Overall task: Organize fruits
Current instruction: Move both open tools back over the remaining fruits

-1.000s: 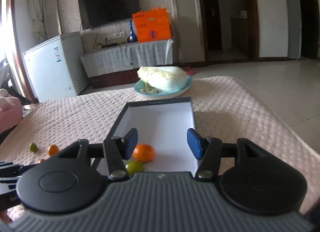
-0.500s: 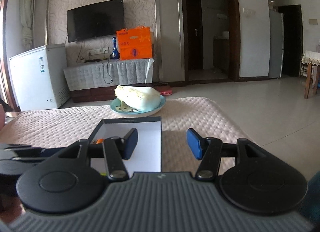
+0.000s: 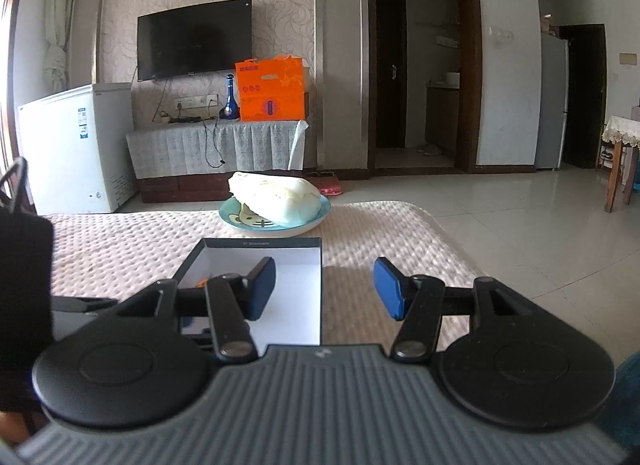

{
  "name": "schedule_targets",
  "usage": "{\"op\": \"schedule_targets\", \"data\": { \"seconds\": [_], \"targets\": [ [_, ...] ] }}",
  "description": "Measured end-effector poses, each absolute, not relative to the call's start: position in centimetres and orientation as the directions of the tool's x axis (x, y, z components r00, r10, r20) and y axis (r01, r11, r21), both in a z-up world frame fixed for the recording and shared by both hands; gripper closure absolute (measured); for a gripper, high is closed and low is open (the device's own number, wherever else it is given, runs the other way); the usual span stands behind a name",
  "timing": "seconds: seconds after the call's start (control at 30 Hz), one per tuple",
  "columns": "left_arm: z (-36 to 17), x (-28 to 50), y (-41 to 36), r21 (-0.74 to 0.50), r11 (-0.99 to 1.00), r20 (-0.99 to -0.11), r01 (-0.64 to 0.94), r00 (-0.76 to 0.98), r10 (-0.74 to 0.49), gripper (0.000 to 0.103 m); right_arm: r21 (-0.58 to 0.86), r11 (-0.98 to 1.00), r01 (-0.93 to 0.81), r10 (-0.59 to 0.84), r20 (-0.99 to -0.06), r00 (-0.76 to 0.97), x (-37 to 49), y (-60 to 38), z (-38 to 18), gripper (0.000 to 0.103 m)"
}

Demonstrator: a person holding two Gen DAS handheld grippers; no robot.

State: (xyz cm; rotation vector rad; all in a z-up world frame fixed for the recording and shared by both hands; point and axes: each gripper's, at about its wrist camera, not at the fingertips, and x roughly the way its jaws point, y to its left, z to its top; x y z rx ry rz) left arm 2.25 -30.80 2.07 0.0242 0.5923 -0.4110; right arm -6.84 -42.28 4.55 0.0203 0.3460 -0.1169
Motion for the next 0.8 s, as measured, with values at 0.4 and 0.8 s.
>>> {"op": "schedule_targets", "data": {
  "seconds": [0.4,0.8],
  "targets": [
    [3.8,0.6,-26.4,-0.095,0.944,-0.503,0.317,0.802,-0.321,0.037,-0.047,0.98,0.195,-0.2,-0.329,0.923,-7.0,-41.2,4.4,0.046],
    [6.3,-3.3,-17.4,-0.07,0.987,-0.505,0.147,0.848,-0.162,0.038,0.037,0.999,-0.024,0.035,-0.367,0.93,-7.2,-36.9,4.4,0.047]
  ]
}}
